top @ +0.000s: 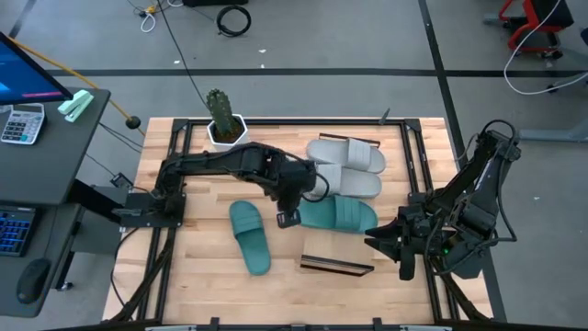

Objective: Pick and place slides into the shelf
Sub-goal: Put the bottom green slide on the shelf

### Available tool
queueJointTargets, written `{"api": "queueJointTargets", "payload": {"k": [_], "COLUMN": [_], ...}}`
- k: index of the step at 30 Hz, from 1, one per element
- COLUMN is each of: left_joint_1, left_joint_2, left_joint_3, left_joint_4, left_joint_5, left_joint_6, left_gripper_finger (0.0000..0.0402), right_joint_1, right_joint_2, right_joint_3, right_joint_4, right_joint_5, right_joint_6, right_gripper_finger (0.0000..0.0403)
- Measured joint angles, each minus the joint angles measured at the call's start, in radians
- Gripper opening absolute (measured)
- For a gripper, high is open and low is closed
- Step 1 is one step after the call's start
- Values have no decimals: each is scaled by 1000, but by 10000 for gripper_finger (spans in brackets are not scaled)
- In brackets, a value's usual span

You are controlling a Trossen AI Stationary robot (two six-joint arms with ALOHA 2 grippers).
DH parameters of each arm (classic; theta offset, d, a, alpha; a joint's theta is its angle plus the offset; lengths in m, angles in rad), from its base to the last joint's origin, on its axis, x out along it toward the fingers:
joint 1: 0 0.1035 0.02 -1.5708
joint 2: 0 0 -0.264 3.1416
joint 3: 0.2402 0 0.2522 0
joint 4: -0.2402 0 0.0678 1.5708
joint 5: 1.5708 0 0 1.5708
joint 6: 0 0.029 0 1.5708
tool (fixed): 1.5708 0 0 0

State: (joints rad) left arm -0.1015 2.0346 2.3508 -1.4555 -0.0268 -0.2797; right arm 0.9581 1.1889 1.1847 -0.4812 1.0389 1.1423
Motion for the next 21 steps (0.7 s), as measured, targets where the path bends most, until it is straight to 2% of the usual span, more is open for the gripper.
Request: {"api": "queueJointTargets", "payload": {"k": [5,11,16,21], "left_joint_1": [-17,-57,-94,-107], "left_joint_2": [0,0,0,0], "left_joint_3": [0,-21,-70,-180], "left_joint_4": [-113,-84,-63,-12], "left_joint_5": [27,151,155,154], "left_joint_6": [-94,-155,-169,-183], "left_gripper_finger": [67,55,42,27], "right_joint_1": [0,0,0,0], "right_joint_2": [0,0,0,0], "right_joint_3": [0,0,0,0], "right_joint_4": [0,-1,-2,-1], "right_joint_5": [0,0,0,0], "right_joint_6": [-17,-44,-48,-61], "right_gripper_finger": [146,146,146,146]}}
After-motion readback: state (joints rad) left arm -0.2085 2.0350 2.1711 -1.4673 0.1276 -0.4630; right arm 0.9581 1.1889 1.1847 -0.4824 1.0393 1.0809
